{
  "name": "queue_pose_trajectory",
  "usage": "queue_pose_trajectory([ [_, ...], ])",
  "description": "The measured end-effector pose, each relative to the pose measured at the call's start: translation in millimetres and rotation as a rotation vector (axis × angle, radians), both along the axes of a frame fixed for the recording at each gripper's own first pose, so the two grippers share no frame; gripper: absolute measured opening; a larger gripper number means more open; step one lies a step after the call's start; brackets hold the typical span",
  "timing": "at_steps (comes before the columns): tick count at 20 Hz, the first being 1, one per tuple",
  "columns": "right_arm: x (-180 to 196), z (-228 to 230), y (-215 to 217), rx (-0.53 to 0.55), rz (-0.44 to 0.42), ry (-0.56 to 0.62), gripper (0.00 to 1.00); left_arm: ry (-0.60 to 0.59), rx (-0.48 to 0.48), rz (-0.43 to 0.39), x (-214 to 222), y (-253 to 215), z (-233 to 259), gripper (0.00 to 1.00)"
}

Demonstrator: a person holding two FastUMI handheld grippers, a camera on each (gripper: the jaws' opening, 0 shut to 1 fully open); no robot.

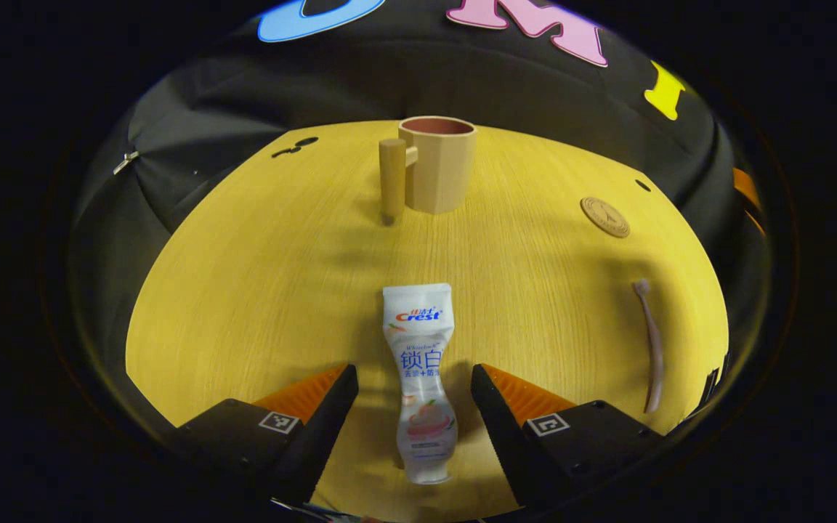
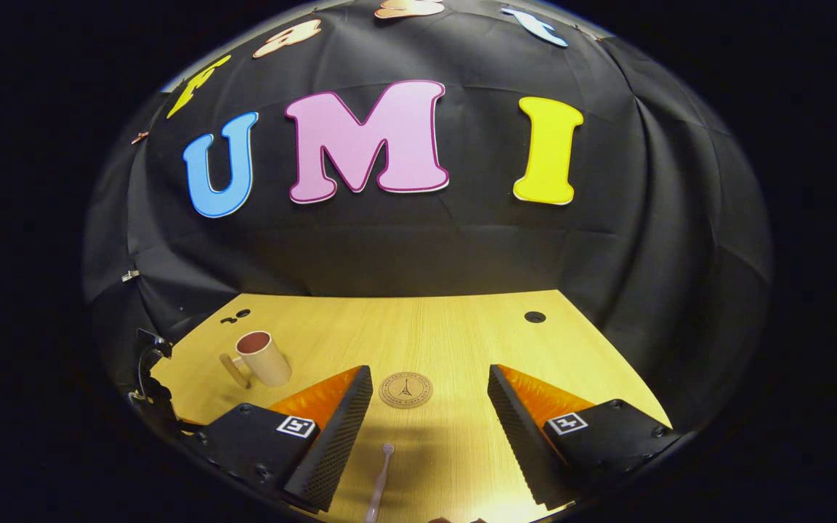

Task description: Put the toothbrush and toothpaste on the desktop into the cup, then pick up the cup and place it on the coaster on the desktop.

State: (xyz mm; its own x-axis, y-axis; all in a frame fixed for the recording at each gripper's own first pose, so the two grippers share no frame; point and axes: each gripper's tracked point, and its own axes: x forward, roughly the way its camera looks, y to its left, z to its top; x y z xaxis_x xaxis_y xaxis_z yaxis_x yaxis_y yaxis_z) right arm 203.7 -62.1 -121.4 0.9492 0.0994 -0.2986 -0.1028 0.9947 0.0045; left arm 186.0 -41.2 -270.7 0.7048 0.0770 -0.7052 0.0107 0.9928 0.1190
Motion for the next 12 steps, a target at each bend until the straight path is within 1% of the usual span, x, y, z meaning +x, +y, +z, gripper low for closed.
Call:
queue_pose_trajectory([
  [1,1,-4,1,0.004,0.003,0.009,0.99,-0.013,0.001,-0.006,5,0,2,0.98],
  [3,1,-13,3,0.0,0.011,0.028,0.98,0.017,0.007,-0.02,5,-4,1,0.95],
  [4,-1,-19,4,-0.005,0.012,0.042,0.99,0.029,0.011,-0.039,7,-7,1,0.9],
  [5,-3,-25,3,-0.007,0.011,0.058,0.99,0.033,0.02,-0.06,9,-10,1,0.8],
  [6,-5,-31,4,-0.005,0.011,0.079,0.99,0.04,0.022,-0.068,11,-13,1,0.62],
  [7,-9,-36,7,0.0,0.015,0.103,0.98,0.034,0.02,-0.075,11,-14,-1,0.59],
  [8,-14,-41,9,0.005,0.024,0.122,0.99,0.032,0.021,-0.079,12,-17,-1,0.48],
  [9,-16,-44,10,0.006,0.031,0.136,0.99,0.026,0.022,-0.087,9,-18,1,0.43],
  [10,-18,-49,11,0.004,0.035,0.148,0.98,0.023,0.027,-0.097,9,-19,1,0.36],
  [12,-23,-60,10,0.013,0.027,0.181,0.98,0.024,0.025,-0.11,9,-19,-1,0.32],
])
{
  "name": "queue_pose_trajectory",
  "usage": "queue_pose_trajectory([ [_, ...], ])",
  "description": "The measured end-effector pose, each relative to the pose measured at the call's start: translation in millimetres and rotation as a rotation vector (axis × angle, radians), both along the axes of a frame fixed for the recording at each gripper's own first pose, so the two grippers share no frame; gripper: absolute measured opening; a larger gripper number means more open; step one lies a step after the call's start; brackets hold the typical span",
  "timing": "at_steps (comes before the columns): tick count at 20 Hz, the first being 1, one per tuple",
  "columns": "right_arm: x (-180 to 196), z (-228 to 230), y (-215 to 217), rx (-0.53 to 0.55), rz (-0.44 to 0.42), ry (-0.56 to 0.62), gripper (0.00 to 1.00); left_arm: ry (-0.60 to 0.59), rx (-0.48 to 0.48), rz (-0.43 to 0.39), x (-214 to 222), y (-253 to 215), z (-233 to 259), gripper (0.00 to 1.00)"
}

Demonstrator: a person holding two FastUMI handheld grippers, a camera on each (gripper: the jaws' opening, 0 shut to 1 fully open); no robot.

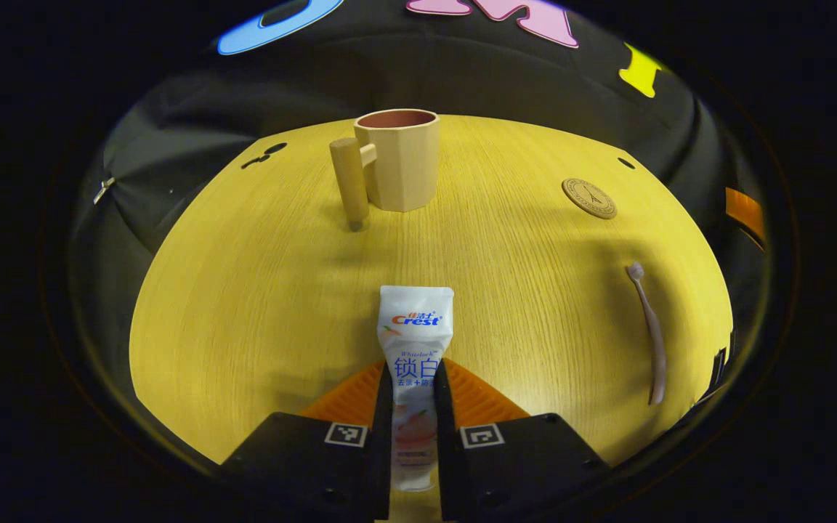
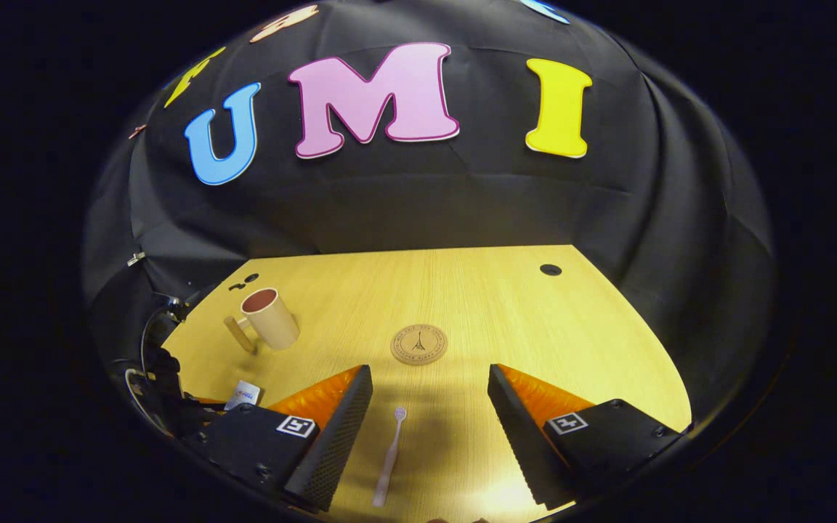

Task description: Put the toothbrush and toothpaste on the desktop into the cup, then pick up the cup and place it on the coaster on the desktop.

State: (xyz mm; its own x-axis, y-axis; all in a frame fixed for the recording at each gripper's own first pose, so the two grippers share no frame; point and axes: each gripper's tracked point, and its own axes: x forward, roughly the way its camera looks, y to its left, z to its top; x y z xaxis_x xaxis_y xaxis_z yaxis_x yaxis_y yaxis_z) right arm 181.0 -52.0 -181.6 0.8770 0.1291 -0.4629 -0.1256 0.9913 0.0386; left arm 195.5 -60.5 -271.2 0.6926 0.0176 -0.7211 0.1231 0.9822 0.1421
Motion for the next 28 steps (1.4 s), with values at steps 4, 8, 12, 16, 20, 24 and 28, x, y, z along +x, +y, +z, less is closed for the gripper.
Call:
queue_pose_trajectory([
  [4,-12,-39,10,0.012,0.037,0.104,0.99,-0.013,-0.005,-0.012,-8,0,1,0.27],
  [8,-21,-62,15,0.015,0.052,0.183,0.99,-0.058,-0.018,-0.015,-32,-3,0,0.24],
  [12,-23,-91,19,0.034,0.053,0.267,0.99,-0.061,-0.066,0.009,-57,-5,4,0.23],
  [16,-30,-121,23,0.044,0.033,0.372,0.99,-0.078,-0.075,0.057,-81,0,15,0.23],
  [20,-47,-150,24,-0.036,0.019,0.466,0.99,-0.099,-0.07,0.07,-98,2,26,0.23],
  [24,-53,-154,25,-0.142,0.036,0.475,1.0,-0.113,-0.033,0.072,-102,5,31,0.23],
  [28,-56,-155,35,-0.137,-0.007,0.496,0.92,-0.123,-0.044,0.063,-100,-1,35,0.23],
])
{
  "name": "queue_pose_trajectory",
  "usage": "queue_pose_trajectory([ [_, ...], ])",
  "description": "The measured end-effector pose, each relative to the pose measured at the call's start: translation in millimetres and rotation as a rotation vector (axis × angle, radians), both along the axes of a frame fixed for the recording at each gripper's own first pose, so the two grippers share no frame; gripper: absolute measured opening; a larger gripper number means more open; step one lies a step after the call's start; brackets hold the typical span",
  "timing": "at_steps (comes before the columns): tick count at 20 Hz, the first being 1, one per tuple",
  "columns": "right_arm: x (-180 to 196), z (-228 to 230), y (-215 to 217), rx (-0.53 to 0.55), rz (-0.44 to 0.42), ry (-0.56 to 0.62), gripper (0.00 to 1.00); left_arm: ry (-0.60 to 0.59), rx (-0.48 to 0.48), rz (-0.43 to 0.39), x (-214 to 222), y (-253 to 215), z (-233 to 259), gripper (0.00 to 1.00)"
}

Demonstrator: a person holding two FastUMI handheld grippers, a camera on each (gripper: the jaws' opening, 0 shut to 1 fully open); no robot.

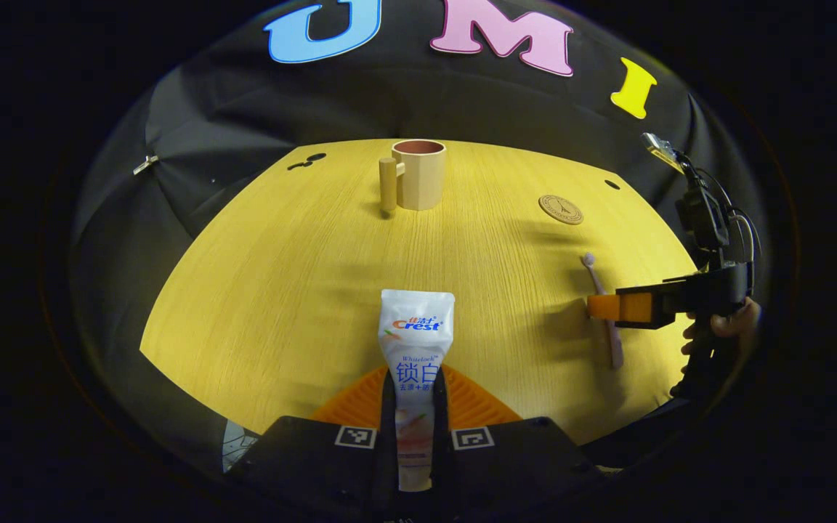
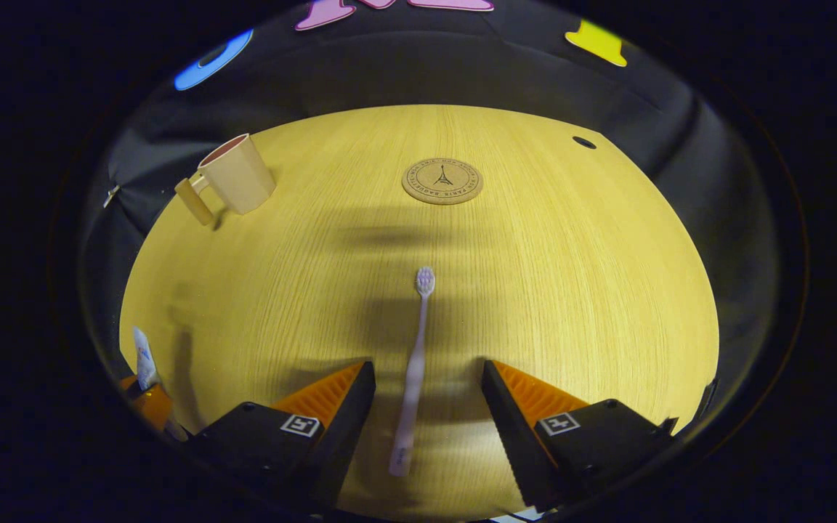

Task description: Put the toothbrush and toothpaste on the desktop into the cup, then pick up the cup and place it on the coaster on the desktop.

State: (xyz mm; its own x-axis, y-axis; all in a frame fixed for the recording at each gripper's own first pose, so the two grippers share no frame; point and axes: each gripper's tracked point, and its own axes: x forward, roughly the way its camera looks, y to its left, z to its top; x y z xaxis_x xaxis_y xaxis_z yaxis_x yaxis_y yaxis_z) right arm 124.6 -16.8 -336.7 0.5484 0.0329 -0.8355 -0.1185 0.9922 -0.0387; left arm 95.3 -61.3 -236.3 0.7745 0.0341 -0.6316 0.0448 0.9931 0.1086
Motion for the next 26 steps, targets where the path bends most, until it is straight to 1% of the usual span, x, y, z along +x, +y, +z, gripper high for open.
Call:
queue_pose_trajectory([
  [1,-1,0,3,-0.002,0.009,-0.012,0.82,-0.003,0.008,0.0,0,0,-1,0.23],
  [2,-1,2,8,0.0,0.016,-0.028,0.76,-0.002,0.01,0.0,0,0,0,0.23],
  [3,-1,0,12,0.004,0.024,-0.038,0.64,-0.001,0.007,-0.001,0,-2,0,0.23],
  [4,-1,0,16,0.009,0.038,-0.041,0.58,-0.002,0.001,-0.003,1,-4,1,0.23],
  [5,-1,-1,18,0.009,0.048,-0.042,0.44,-0.004,-0.004,-0.003,1,-5,2,0.23],
  [6,-1,0,19,0.016,0.047,-0.045,0.21,-0.005,-0.009,-0.001,2,-5,3,0.23],
  [8,0,-2,20,0.039,0.039,-0.039,0.13,-0.008,-0.025,0.005,1,-4,5,0.23],
  [10,-3,0,26,0.108,0.042,-0.013,0.11,-0.011,-0.031,0.016,0,0,6,0.23],
  [11,-4,0,29,0.139,0.053,0.005,0.08,-0.009,-0.031,0.023,-1,2,5,0.23],
  [12,-5,2,30,0.149,0.075,0.007,0.08,-0.007,-0.033,0.03,-2,4,4,0.23],
  [13,-5,-1,31,0.14,0.114,0.002,0.06,-0.003,-0.036,0.038,-2,6,3,0.23],
  [15,-8,0,33,0.101,0.204,-0.015,0.06,-0.002,-0.047,0.049,-1,8,3,0.23],
  [16,-11,-1,35,0.096,0.243,-0.015,0.06,-0.005,-0.052,0.049,0,8,5,0.28],
  [17,-13,-1,39,0.104,0.265,-0.005,0.06,-0.011,-0.055,0.048,3,8,7,0.23],
  [19,-16,0,39,0.127,0.272,0.012,0.06,-0.039,-0.073,0.049,11,9,18,0.23],
  [22,-12,8,30,0.154,0.249,0.005,0.06,-0.103,-0.093,0.051,28,11,43,0.23],
  [23,-7,13,24,0.158,0.239,-0.013,0.06,-0.124,-0.097,0.05,34,12,51,0.28],
  [24,-4,18,18,0.156,0.234,-0.028,0.06,-0.147,-0.107,0.045,41,12,63,0.23],
  [26,-3,27,5,0.148,0.227,-0.044,0.06,-0.198,-0.145,0.03,56,10,83,0.23],
])
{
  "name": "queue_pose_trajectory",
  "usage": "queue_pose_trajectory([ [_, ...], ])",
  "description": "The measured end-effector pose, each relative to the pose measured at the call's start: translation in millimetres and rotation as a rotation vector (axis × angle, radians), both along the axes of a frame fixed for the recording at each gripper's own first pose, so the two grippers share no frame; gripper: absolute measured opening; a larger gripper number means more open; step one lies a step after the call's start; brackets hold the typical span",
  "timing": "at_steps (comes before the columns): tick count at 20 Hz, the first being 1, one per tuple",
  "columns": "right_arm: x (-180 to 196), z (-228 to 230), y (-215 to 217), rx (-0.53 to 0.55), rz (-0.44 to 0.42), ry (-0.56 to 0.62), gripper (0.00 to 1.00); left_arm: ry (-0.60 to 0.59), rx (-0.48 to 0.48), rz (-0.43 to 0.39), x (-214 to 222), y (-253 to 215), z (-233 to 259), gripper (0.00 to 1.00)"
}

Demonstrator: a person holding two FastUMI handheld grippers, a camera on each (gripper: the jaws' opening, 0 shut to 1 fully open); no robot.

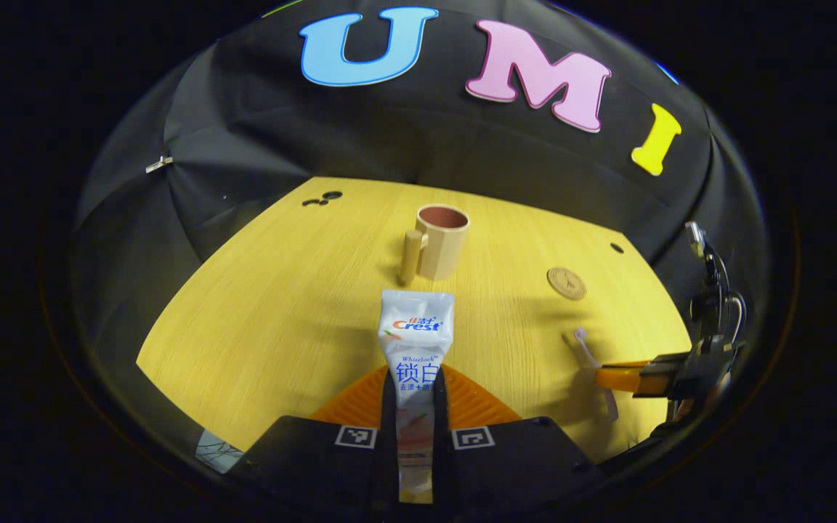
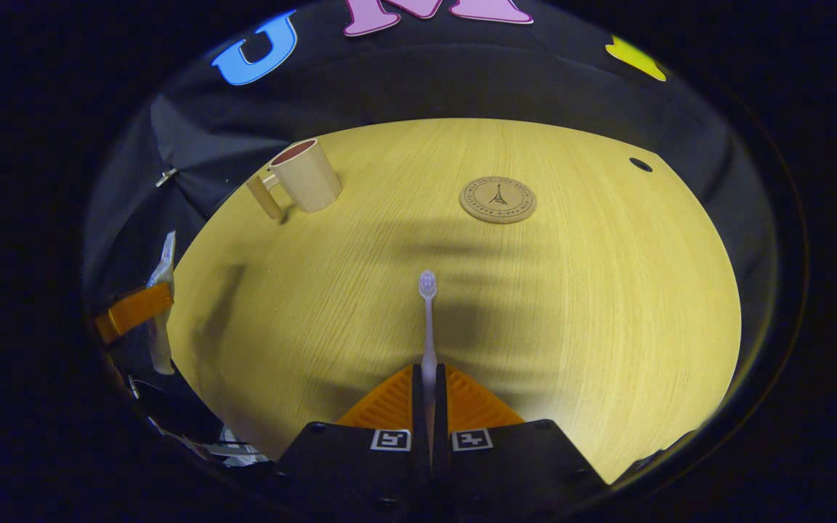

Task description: Put the toothbrush and toothpaste on the desktop into the cup, then pick up the cup and place it on the coaster on the desktop.

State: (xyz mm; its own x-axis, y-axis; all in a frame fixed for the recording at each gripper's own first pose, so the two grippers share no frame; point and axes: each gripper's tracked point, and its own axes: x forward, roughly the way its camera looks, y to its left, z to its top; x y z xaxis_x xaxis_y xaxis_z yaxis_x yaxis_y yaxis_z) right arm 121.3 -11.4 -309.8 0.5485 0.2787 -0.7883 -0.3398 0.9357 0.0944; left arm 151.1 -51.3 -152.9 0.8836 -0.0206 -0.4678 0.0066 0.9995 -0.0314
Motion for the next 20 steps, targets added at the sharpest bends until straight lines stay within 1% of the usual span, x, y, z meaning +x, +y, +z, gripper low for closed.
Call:
queue_pose_trajectory([
  [1,1,2,-4,0.0,-0.004,-0.006,0.06,-0.022,-0.021,-0.003,8,0,8,0.23],
  [2,1,6,-8,0.0,-0.008,-0.009,0.06,-0.042,-0.04,-0.005,17,0,18,0.19],
  [3,1,10,-12,0.003,-0.019,-0.011,0.06,-0.059,-0.055,-0.006,27,0,27,0.23],
  [6,2,20,-14,0.057,-0.071,0.002,0.06,-0.11,-0.096,-0.016,56,-3,54,0.23],
  [7,3,23,-14,0.077,-0.093,0.008,0.05,-0.131,-0.109,-0.021,66,-5,64,0.28],
  [8,5,26,-15,0.09,-0.108,0.007,0.05,-0.151,-0.122,-0.027,77,-7,75,0.23],
  [9,7,29,-16,0.097,-0.116,0.005,0.06,-0.173,-0.135,-0.032,89,-10,84,0.23],
  [10,8,33,-16,0.105,-0.119,0.003,0.06,-0.194,-0.148,-0.037,100,-13,95,0.28],
  [11,9,35,-15,0.11,-0.119,-0.002,0.06,-0.22,-0.159,-0.044,113,-17,107,0.28],
  [12,13,40,-17,0.111,-0.122,-0.02,0.06,-0.243,-0.165,-0.054,127,-21,115,0.23],
  [14,22,49,-21,0.109,-0.117,-0.064,0.05,-0.313,-0.168,-0.077,155,-28,139,0.23],
  [16,21,51,-20,0.119,-0.12,-0.055,0.06,-0.354,-0.169,-0.081,178,-31,148,0.23],
  [17,20,52,-20,0.124,-0.126,-0.05,0.06,-0.373,-0.183,-0.089,189,-35,150,0.23],
  [20,20,55,-27,0.117,-0.128,-0.061,0.06,-0.442,-0.269,-0.116,220,-46,153,0.23],
])
